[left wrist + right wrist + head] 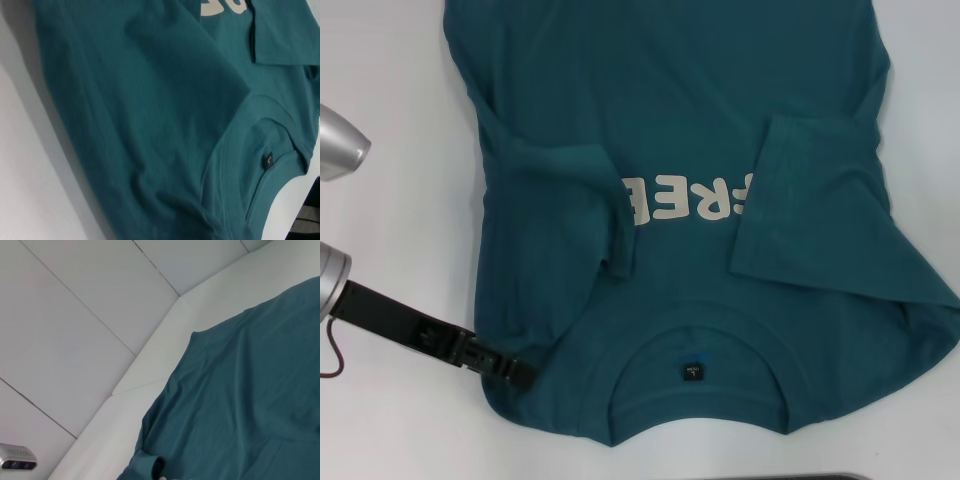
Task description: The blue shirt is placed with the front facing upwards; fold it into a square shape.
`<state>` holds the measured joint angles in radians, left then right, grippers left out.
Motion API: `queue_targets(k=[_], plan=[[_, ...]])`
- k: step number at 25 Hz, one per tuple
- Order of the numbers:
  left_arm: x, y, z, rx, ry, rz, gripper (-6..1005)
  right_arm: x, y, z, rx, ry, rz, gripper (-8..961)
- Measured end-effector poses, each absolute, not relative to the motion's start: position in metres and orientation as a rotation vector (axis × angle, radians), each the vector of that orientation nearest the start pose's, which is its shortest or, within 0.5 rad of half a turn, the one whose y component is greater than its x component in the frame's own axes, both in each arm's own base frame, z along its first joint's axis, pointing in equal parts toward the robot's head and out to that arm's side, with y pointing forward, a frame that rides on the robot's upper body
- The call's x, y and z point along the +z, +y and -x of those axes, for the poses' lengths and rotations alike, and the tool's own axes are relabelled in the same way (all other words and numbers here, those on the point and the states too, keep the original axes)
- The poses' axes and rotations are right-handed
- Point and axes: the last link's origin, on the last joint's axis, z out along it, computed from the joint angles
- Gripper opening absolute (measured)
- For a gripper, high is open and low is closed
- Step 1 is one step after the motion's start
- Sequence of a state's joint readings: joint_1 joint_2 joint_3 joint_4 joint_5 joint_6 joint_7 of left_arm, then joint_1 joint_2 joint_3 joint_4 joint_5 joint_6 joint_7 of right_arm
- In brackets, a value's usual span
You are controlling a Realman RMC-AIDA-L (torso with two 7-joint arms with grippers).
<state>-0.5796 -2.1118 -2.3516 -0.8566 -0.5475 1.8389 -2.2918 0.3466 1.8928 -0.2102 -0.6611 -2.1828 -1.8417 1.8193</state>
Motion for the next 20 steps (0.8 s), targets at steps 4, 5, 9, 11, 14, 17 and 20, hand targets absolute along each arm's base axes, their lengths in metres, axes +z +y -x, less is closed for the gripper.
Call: queue_targets(k=[4, 5, 9, 11, 14, 17, 20], plan=[[-0.008, 0.286, 0.275, 0.215, -1.794, 2.714, 766, 0.118, 0.256, -0.357, 0.883, 1.402, 2.272, 914], [-0.008, 0.287, 0.275, 0.215, -1.788, 2.707, 764, 0.118, 0.256, -0.357, 0.885, 1.401, 2.273, 914], [-0.008, 0.293, 0.279, 0.223, -1.773, 2.652, 723, 0.119, 0.257, -0.356, 0.895, 1.393, 2.27, 914], [-0.008, 0.294, 0.28, 0.23, -1.772, 2.637, 657, 0.119, 0.257, -0.355, 0.896, 1.392, 2.271, 914], [-0.007, 0.295, 0.282, 0.232, -1.773, 2.628, 556, 0.119, 0.257, -0.356, 0.897, 1.395, 2.271, 914], [-0.006, 0.295, 0.282, 0.231, -1.775, 2.623, 483, 0.12, 0.256, -0.356, 0.897, 1.395, 2.271, 914], [-0.005, 0.295, 0.282, 0.23, -1.774, 2.621, 410, 0.12, 0.257, -0.356, 0.897, 1.394, 2.272, 914]])
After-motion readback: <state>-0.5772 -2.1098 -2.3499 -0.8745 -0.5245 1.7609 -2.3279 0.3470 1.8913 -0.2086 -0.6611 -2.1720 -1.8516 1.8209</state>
